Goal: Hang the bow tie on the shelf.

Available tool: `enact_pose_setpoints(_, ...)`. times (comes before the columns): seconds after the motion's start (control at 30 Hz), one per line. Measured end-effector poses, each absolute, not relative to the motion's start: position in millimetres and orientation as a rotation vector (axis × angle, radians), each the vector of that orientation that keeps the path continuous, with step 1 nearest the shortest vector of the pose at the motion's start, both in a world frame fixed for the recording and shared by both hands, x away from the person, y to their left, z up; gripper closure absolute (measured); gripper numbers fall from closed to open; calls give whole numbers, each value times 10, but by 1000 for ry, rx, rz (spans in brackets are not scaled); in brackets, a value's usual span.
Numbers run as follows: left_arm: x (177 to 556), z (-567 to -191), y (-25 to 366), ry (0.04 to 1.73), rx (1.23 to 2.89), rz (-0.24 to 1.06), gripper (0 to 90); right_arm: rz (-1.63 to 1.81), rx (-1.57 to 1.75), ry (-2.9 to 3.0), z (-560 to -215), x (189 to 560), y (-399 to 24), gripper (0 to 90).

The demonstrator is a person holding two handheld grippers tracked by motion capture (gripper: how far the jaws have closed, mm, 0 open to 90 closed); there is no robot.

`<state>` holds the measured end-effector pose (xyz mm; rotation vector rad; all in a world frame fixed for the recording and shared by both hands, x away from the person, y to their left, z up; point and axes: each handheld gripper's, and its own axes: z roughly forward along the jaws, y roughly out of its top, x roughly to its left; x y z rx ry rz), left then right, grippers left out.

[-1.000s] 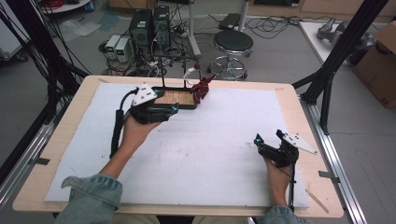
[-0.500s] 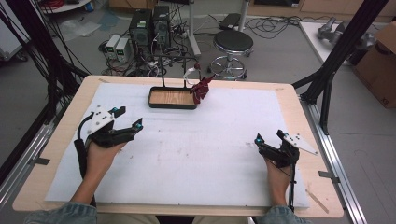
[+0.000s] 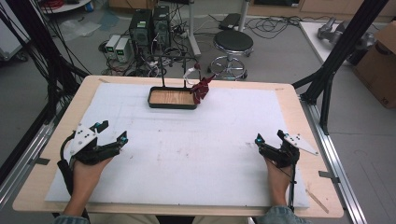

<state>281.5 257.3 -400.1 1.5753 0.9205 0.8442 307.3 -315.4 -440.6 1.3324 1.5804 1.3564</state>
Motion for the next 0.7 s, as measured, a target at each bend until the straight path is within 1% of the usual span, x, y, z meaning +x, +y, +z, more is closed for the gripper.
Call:
enact_pose_setpoints(0.17,2775,-4096,2580,942,1563,845,229,1352,1330,1582,-4408,3071,-3154,102)
enact_pose_setpoints(0.43,2785,-4210,2592,972,1586,837,225,1349,1327,1584,-4407,3072,-3152,102)
enact_pose_setpoints(0.7,2796,-4244,2589,978,1599,835,225,1347,1328,1583,-4407,3071,-3148,102)
